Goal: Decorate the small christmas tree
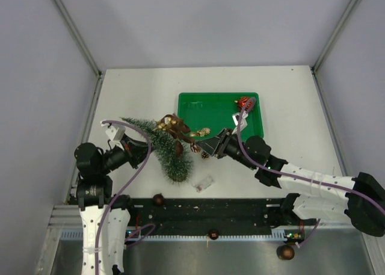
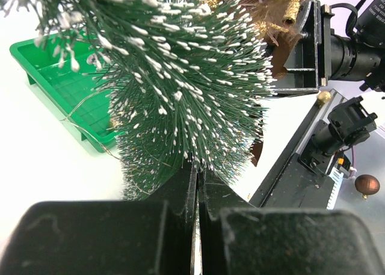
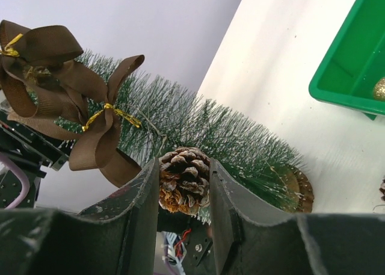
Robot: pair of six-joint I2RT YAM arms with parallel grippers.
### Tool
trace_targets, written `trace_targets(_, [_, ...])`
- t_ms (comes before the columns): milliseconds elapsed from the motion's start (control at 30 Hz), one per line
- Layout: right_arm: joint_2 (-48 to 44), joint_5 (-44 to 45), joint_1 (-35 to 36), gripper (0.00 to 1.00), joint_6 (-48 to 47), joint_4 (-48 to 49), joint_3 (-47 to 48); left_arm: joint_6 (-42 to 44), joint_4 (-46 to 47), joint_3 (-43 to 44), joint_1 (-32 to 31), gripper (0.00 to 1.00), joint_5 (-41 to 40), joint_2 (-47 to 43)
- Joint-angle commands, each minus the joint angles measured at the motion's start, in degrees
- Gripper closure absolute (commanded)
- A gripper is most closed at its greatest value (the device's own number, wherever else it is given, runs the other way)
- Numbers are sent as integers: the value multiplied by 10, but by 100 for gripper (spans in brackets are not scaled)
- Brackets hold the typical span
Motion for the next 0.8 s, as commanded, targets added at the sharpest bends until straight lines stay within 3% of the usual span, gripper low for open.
trace_targets(0, [3,28,8,69,6,54,-9,16,-32,9,1,100,7,7])
trace_targets(767, [40,33,8,72,-8,94,-20,19,-31,6,0,100,11,8])
